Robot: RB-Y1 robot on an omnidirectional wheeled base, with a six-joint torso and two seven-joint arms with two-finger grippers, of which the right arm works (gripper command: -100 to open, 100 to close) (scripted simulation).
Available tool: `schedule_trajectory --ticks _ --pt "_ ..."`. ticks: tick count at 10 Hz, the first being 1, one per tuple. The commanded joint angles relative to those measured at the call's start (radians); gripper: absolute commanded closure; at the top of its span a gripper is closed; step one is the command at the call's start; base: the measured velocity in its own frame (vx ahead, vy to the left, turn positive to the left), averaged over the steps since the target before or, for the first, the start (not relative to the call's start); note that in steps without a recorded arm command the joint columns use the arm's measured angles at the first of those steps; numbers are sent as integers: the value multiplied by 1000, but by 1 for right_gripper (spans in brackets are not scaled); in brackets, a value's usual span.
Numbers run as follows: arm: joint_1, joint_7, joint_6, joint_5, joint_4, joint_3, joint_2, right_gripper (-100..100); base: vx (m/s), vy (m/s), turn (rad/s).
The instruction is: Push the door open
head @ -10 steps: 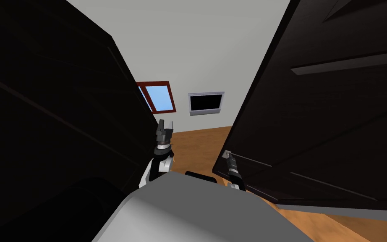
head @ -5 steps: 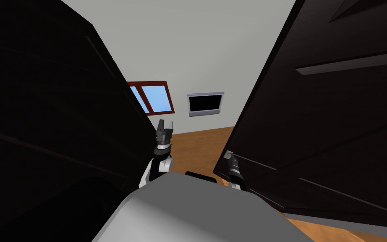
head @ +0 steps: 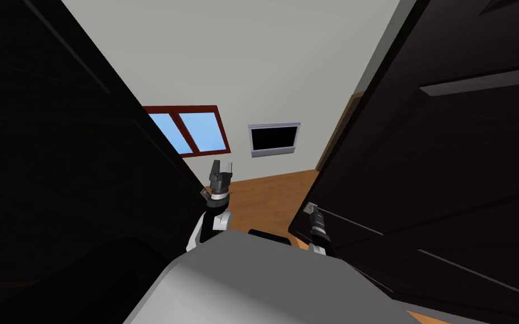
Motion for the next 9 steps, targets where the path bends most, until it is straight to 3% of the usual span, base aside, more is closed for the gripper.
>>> schedule_trajectory --ticks 1,6,7,9 --pt "1 12 2 -10 -9 -23 5 100 203 40 -62" --pt "-2 27 1 -32 -2 -67 11 100 189 32 -56" --pt "4 25 3 -31 -1 -64 9 100 81 -5 -23" --pt "3 33 0 -46 -1 -90 4 100 186 8 -51"
